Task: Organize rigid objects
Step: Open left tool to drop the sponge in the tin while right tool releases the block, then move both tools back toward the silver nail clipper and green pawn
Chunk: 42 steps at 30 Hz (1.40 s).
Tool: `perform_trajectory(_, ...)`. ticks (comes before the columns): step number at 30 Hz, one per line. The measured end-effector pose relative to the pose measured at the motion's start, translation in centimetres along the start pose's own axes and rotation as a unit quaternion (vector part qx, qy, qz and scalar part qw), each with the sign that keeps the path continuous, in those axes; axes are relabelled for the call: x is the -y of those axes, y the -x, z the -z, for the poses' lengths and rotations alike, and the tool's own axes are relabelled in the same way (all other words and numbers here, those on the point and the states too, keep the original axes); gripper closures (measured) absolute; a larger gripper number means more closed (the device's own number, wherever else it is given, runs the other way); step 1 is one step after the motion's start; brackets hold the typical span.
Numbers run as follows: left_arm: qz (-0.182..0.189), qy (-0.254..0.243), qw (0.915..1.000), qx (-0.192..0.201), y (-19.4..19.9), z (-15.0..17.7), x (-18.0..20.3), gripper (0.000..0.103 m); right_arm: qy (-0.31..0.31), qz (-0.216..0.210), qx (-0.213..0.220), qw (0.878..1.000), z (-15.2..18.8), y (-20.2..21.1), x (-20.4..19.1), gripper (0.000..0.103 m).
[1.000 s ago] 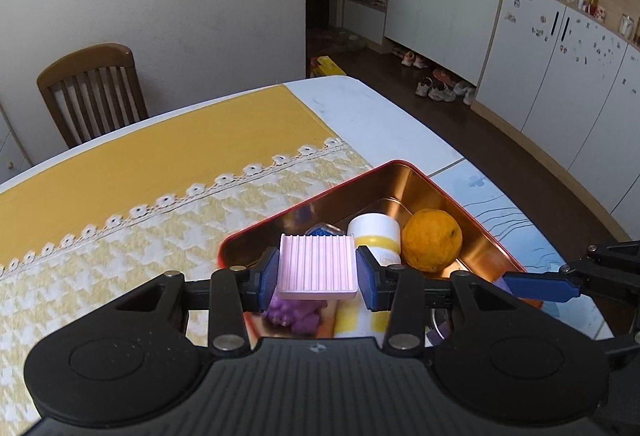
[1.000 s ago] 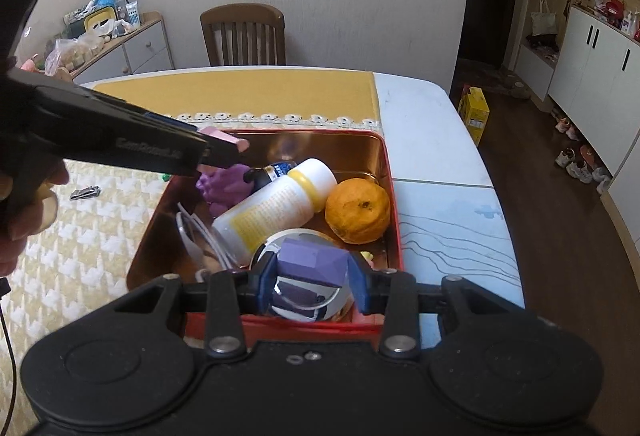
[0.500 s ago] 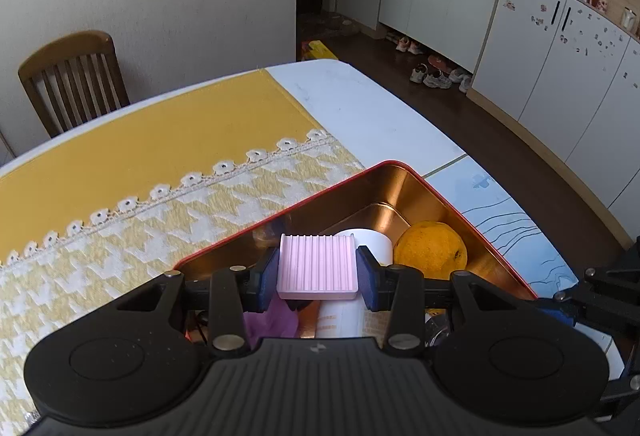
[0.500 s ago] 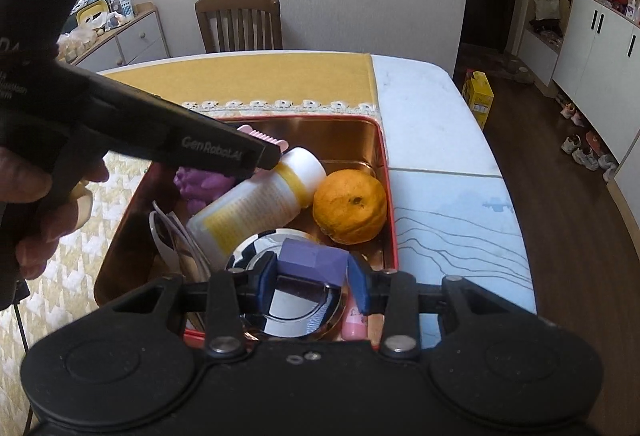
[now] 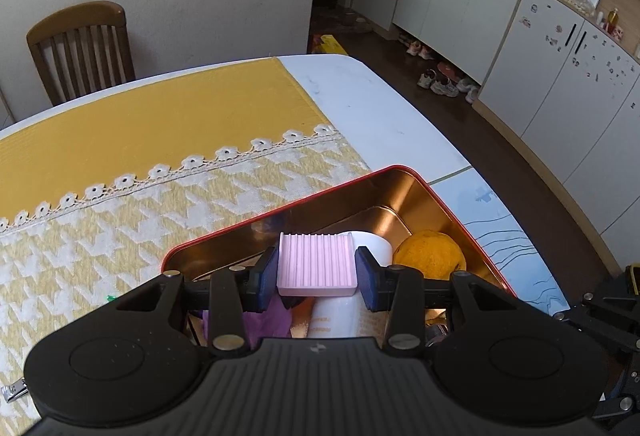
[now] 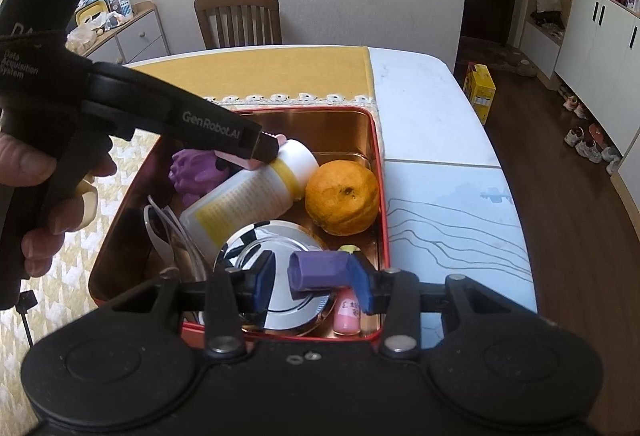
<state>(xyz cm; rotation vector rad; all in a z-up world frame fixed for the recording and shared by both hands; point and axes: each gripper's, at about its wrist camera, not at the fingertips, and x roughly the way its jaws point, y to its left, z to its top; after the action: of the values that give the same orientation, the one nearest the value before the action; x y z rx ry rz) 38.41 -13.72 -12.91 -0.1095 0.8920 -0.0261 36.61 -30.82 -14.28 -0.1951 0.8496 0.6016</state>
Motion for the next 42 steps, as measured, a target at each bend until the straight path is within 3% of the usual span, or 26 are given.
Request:
perform_trajectory(7, 0.002, 0.012, 0.9999, 0.009, 1.4, 0.2, -0.4, 0.057, -0.011, -0.004, 0.011, 1.0, 0.0, 0.8, 0.2, 0.049)
perform_trajectory(13, -0.004, 0.002, 0.9997, 0.024, 3.2, 0.7, -0.1, 0.056, -0.016, -0.015, 0.023, 1.0, -0.2, 2.0, 0.1, 0.045)
perform_trajectory(17, -0.008, -0.001, 0.9991, 0.041, 5.0, 1.1, 0.0, 0.046, -0.016, -0.023, 0.033, 0.999, -0.5, 3.2, -0.2, 0.039)
perform_trajectory(22, -0.007, 0.002, 0.9984, 0.056, 7.4, 1.9, -0.2, 0.045, -0.01, -0.037, 0.046, 0.998, -0.6, 4.8, -0.8, 0.033)
perform_trajectory(25, -0.008, 0.004, 0.9979, 0.064, 8.9, 2.6, -0.4, 0.045, -0.005, -0.04, 0.053, 0.998, -0.5, 5.6, -1.2, 0.03)
perform_trajectory(34, -0.02, 0.012, 0.9953, 0.094, 13.5, 5.1, -1.3, 0.034, 0.0, -0.059, 0.076, 0.995, 0.0, 8.1, -2.7, 0.013)
perform_trajectory(36, -0.018, 0.011, 0.9951, 0.096, 14.4, 5.8, -1.7, 0.027, 0.003, -0.061, 0.082, 0.995, 0.1, 8.6, -3.2, 0.009)
perform_trajectory(42, -0.02, 0.018, 0.9936, 0.11, 17.2, 8.2, -3.1, 0.022, 0.013, -0.073, 0.096, 0.993, 0.3, 9.5, -5.3, 0.002)
